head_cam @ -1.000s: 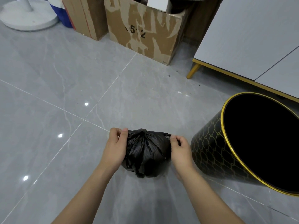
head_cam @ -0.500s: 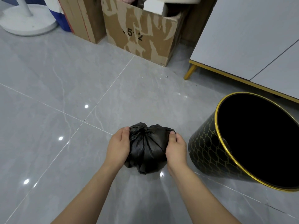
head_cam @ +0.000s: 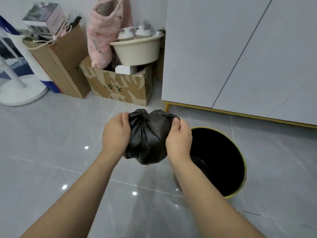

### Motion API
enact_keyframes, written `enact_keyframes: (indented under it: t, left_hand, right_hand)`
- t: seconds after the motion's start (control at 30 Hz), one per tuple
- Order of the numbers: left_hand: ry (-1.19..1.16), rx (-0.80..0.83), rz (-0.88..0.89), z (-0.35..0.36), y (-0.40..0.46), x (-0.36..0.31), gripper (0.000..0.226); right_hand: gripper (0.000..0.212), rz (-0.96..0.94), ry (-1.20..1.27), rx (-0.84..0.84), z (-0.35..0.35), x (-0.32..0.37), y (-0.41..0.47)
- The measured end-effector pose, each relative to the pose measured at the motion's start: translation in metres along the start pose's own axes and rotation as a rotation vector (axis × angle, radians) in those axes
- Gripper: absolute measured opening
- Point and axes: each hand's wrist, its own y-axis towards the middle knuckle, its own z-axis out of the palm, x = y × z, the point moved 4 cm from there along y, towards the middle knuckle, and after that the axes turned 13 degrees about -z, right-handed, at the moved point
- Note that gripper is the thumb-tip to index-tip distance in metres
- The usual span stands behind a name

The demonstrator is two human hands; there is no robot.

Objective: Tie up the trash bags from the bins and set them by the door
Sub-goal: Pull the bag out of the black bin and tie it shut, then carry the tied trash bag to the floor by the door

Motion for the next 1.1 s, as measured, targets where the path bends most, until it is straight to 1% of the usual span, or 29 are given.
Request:
enact_keyframes:
  t: [0.07, 0.13, 0.2, 0.27, 0.33, 0.43, 0.5, 0.57, 0.63, 0.7, 0.8, 0.87, 0.97, 1.1]
  left_hand:
    - [0.016, 0.047, 0.027, -0.015, -0.006, -0.068, 0.042]
    - [0.042, 0.128, 0.025, -0.03, -0.012, -0.143, 0.042]
    - [0.083, 0.226, 0.042, -0.048, -0.019, -0.224, 0.043]
    - [0.132, 0.301, 0.093, -0.076, -0.026, -0.31, 0.043]
    - [0.182, 0.33, 0.167, -0.118, -0.034, -0.403, 0.044]
    - [0.226, 0.337, 0.276, -0.196, -0.05, -0.537, 0.042]
    - [0.237, 0.334, 0.331, -0.249, -0.063, -0.612, 0.04]
    - [0.236, 0.325, 0.37, -0.289, -0.074, -0.669, 0.039]
    - [0.262, 0.31, 0.41, -0.318, -0.084, -0.705, 0.038]
    - [0.336, 0.258, 0.491, -0.338, -0.095, -0.727, 0.031]
    - [0.437, 0.097, 0.736, -0.357, -0.116, -0.748, 0.026]
    - [0.471, 0.051, 0.842, -0.36, -0.131, -0.758, 0.022]
    - [0.466, 0.112, 0.882, -0.355, -0.154, -0.766, 0.023]
    - [0.486, 0.202, 0.989, -0.331, -0.202, -0.779, 0.03]
  right_hand:
    - [0.032, 0.015, 0.012, -0.075, -0.039, 0.043, 0.025]
    - [0.029, 0.051, 0.035, -0.151, -0.087, 0.095, 0.051]
    - [0.026, 0.075, 0.032, -0.212, -0.139, 0.155, 0.075]
    - [0.026, 0.078, 0.026, -0.258, -0.196, 0.223, 0.097]
    - [0.026, 0.065, 0.028, -0.283, -0.256, 0.303, 0.116]
    - [0.028, 0.032, -0.026, -0.267, -0.338, 0.427, 0.135]
    - [0.028, 0.018, -0.063, -0.264, -0.383, 0.497, 0.14]
    - [0.03, 0.018, -0.101, -0.274, -0.417, 0.549, 0.142]
    - [0.03, 0.009, -0.136, -0.301, -0.441, 0.588, 0.141]
    - [0.032, -0.02, -0.173, -0.341, -0.457, 0.615, 0.137]
    - [0.031, -0.084, -0.274, -0.399, -0.477, 0.637, 0.125]
    - [0.03, -0.101, -0.325, -0.444, -0.489, 0.641, 0.11]
    - [0.028, -0.062, -0.339, -0.505, -0.507, 0.637, 0.085]
    - [0.027, 0.002, -0.339, -0.585, -0.55, 0.627, 0.049]
